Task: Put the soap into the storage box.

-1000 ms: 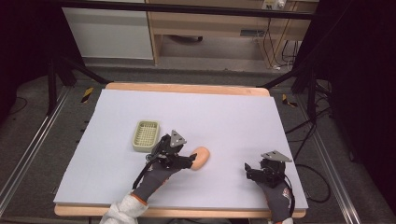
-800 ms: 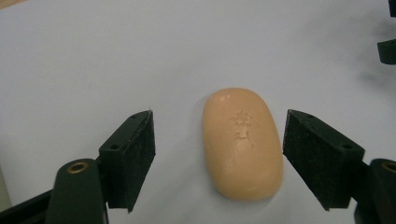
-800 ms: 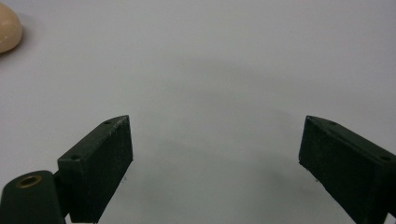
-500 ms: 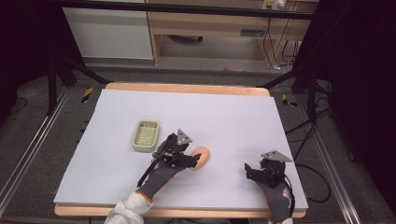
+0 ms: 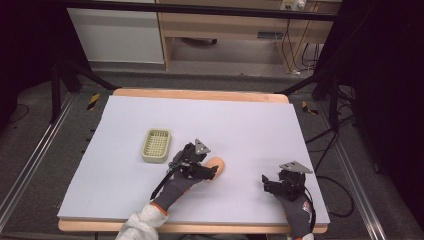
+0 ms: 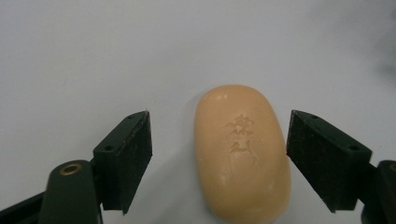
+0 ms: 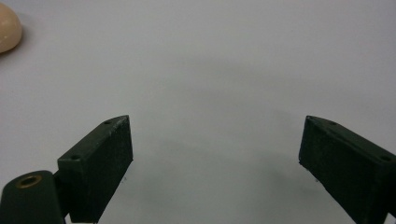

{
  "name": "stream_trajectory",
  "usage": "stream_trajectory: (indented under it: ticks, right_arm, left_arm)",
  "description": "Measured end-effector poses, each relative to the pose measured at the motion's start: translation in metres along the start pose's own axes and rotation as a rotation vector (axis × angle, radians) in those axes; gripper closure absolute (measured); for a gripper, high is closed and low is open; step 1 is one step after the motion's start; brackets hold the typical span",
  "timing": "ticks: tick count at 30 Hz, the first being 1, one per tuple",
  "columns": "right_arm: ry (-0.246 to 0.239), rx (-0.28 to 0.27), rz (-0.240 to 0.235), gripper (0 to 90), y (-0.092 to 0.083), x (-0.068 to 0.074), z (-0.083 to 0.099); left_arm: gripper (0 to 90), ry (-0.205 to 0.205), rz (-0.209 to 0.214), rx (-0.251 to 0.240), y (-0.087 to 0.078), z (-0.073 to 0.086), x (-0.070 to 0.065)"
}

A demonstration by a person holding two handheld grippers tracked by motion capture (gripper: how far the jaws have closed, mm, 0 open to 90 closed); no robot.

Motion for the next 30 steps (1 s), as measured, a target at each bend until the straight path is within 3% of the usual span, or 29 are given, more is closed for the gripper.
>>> stream_trajectory:
  ticks: [30]
  right_arm:
    - [0.003,0.004,-0.004,9.9,0.0,0.001,0.0]
  left_arm:
    - [23.4,0.002,0.025,0.076,0.028,0.008,-0.009]
Point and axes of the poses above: each handheld gripper's, and its own axes: y roughly forward along the jaws, z roughly out of its underside, x roughly to its left, the point moved 8 cm from there along y, roughly forward along the jaws, and after that the axes turned 11 degrees about z, right-handed, at the moved point
